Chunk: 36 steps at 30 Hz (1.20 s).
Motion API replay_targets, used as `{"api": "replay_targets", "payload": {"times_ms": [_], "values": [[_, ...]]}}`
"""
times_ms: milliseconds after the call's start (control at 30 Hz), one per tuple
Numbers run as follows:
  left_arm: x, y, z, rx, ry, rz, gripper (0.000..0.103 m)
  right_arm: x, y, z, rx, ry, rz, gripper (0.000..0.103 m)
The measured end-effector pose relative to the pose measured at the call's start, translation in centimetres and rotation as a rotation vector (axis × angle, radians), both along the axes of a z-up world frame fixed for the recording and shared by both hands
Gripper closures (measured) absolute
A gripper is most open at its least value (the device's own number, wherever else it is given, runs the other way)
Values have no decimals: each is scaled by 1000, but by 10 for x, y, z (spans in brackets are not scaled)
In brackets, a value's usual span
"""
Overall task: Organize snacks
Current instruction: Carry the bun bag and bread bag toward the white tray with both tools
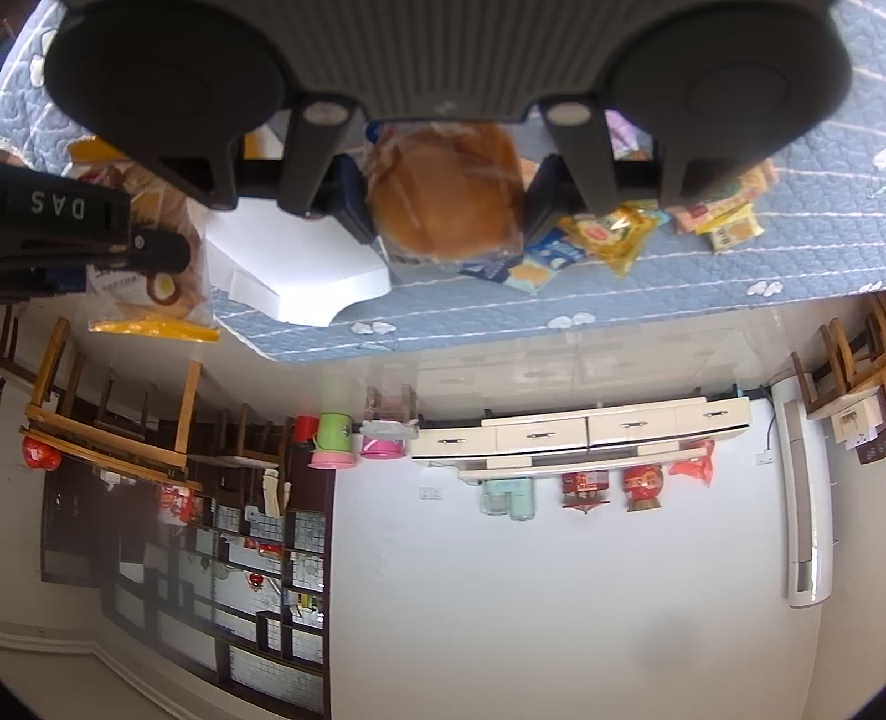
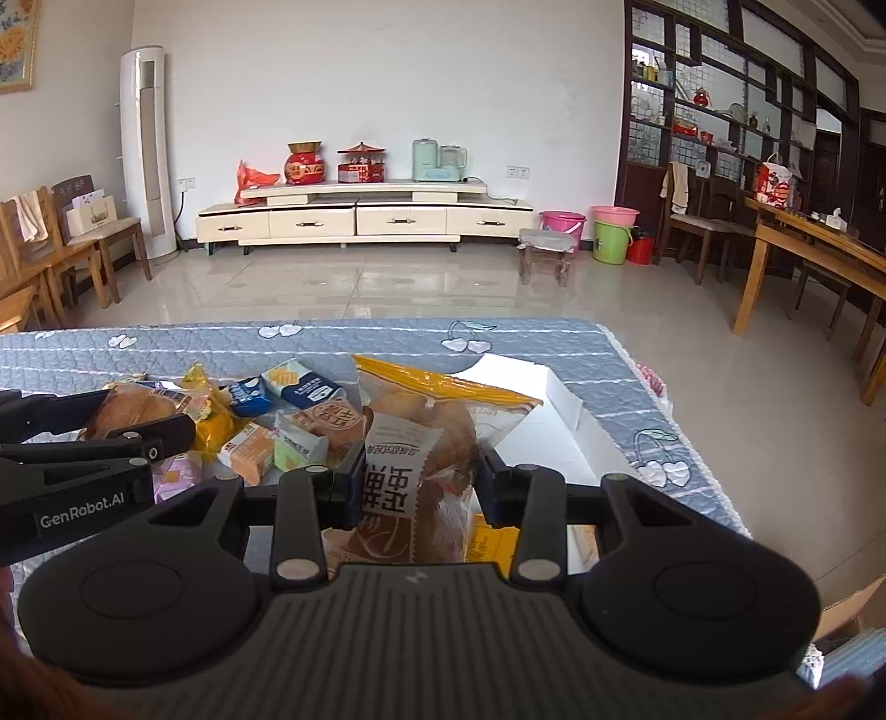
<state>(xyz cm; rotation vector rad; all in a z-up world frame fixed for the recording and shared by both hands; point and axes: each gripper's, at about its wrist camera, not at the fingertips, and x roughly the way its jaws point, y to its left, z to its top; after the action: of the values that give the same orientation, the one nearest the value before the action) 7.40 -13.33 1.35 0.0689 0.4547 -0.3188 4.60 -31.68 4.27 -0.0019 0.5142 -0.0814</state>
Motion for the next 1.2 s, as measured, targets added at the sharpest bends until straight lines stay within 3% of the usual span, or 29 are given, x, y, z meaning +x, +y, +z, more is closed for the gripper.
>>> {"api": "replay_targets", "payload": {"times_ms": [600,1200], "values": [[0,-60,5,-12,5,-96,47,15,-27,-5,13,-17,-83,55],[13,-95,-10,-12,41,-140,47,19,-20,-10,24,-12,-122,55]]}}
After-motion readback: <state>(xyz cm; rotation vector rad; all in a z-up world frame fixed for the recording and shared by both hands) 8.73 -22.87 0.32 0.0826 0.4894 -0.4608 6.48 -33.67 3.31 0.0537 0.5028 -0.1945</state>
